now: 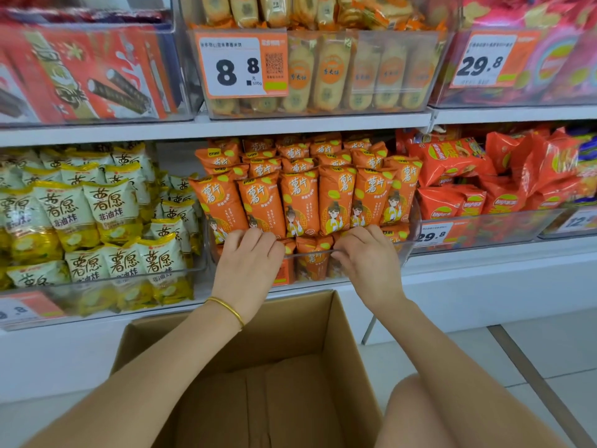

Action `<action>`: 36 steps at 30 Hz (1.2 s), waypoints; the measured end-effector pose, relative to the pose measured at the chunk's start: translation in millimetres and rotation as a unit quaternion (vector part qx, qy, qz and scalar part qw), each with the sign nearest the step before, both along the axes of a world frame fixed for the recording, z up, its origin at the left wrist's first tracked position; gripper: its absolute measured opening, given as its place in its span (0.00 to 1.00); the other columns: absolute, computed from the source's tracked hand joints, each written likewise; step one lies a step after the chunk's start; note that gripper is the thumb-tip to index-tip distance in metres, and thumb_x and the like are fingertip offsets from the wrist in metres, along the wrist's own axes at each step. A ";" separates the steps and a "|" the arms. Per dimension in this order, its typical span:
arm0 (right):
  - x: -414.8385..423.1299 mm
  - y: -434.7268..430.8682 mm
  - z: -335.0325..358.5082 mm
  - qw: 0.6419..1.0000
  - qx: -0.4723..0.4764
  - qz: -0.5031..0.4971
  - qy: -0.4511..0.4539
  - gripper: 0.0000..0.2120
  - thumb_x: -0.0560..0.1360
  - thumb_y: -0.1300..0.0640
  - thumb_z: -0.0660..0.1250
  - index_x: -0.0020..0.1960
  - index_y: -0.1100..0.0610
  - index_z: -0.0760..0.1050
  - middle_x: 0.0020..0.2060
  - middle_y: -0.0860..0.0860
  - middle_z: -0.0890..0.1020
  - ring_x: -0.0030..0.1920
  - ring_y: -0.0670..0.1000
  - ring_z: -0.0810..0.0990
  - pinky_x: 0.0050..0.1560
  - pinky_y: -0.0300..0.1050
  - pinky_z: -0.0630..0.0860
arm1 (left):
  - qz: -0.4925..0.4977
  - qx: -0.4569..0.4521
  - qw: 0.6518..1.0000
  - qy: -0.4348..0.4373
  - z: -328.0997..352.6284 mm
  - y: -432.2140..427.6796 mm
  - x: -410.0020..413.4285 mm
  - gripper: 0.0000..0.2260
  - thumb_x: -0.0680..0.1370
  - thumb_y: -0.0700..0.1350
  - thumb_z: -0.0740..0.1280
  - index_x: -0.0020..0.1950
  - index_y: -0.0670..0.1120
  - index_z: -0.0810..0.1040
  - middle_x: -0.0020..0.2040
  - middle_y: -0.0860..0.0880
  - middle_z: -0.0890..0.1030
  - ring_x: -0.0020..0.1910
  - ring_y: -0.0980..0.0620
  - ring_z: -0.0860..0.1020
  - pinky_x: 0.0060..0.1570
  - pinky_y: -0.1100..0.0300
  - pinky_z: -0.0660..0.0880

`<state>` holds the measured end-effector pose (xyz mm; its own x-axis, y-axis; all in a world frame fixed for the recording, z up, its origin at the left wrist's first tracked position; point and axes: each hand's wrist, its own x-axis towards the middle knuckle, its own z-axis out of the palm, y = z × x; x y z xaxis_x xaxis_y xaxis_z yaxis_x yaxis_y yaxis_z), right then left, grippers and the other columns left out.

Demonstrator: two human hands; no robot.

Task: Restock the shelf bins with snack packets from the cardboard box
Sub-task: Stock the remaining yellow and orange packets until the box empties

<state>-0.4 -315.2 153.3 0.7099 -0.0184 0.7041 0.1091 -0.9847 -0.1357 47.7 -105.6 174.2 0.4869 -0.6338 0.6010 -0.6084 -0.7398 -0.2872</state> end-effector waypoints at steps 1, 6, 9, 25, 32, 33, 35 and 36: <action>0.5 -0.6 1.3 1.000 0.009 0.007 0.006 0.04 0.67 0.57 0.69 0.37 0.58 0.79 0.36 0.52 0.79 0.39 0.58 0.76 0.37 0.47 0.74 | 0.000 -0.002 1.000 0.003 0.9 -0.9 0.9 0.08 0.68 0.39 0.76 0.41 0.43 0.78 0.40 0.46 0.78 0.43 0.43 0.76 0.50 0.52 0.65; 7.0 -1.4 3.7 0.999 0.033 0.018 0.016 0.05 0.68 0.57 0.69 0.38 0.58 0.80 0.36 0.52 0.80 0.39 0.58 0.76 0.37 0.49 0.75 | 0.003 -0.007 1.000 0.010 2.3 -3.9 9.5 0.09 0.67 0.38 0.77 0.41 0.44 0.78 0.39 0.46 0.77 0.42 0.44 0.75 0.48 0.52 0.64; 11.1 -1.5 6.0 0.999 0.038 0.014 0.013 0.05 0.68 0.57 0.68 0.38 0.59 0.80 0.36 0.52 0.80 0.39 0.58 0.76 0.37 0.49 0.74 | 0.003 -0.012 1.000 0.001 4.7 -4.4 15.6 0.09 0.68 0.39 0.76 0.41 0.43 0.78 0.39 0.46 0.77 0.42 0.43 0.75 0.47 0.52 0.64; 44.6 0.4 3.1 0.995 0.090 -0.004 0.030 0.07 0.64 0.65 0.77 0.37 0.60 0.79 0.36 0.53 0.80 0.40 0.60 0.75 0.38 0.55 0.75 | 0.042 0.018 0.999 0.003 4.9 -15.6 46.6 0.10 0.66 0.38 0.77 0.40 0.43 0.77 0.37 0.46 0.76 0.41 0.44 0.74 0.43 0.53 0.61; 40.4 1.0 -0.4 0.998 0.061 -0.018 0.026 0.05 0.65 0.64 0.74 0.38 0.61 0.79 0.37 0.54 0.79 0.40 0.60 0.74 0.39 0.53 0.74 | 0.038 0.006 0.999 0.010 0.1 -14.4 41.5 0.07 0.68 0.40 0.76 0.41 0.44 0.78 0.39 0.47 0.78 0.43 0.44 0.76 0.45 0.53 0.64; 38.7 2.5 1.1 0.997 0.057 -0.033 0.031 0.06 0.65 0.65 0.76 0.39 0.61 0.79 0.37 0.55 0.79 0.40 0.61 0.75 0.40 0.54 0.75 | 0.033 0.004 0.999 0.011 1.2 -12.5 40.0 0.07 0.68 0.40 0.76 0.41 0.45 0.79 0.39 0.47 0.78 0.43 0.44 0.76 0.45 0.53 0.63; 33.3 11.5 8.4 0.996 0.041 -0.067 0.030 0.08 0.65 0.63 0.77 0.43 0.60 0.80 0.40 0.55 0.80 0.42 0.61 0.76 0.42 0.54 0.76 | 0.011 -0.015 1.000 0.004 2.5 -1.0 35.0 0.07 0.70 0.41 0.75 0.45 0.46 0.79 0.41 0.48 0.78 0.44 0.45 0.76 0.46 0.54 0.63; 29.9 21.8 14.6 0.997 0.033 -0.071 0.017 0.09 0.67 0.62 0.76 0.45 0.59 0.80 0.41 0.55 0.80 0.43 0.61 0.76 0.43 0.53 0.75 | -0.002 -0.033 0.999 -0.002 3.0 9.5 31.5 0.08 0.71 0.41 0.74 0.48 0.46 0.80 0.43 0.48 0.79 0.45 0.45 0.75 0.46 0.54 0.64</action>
<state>29.5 -293.4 167.9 0.7195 -0.1666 0.6742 -0.0370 -0.9786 -0.2024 79.2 -96.1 177.2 0.4814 -0.5948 0.6438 -0.6103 -0.7546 -0.2408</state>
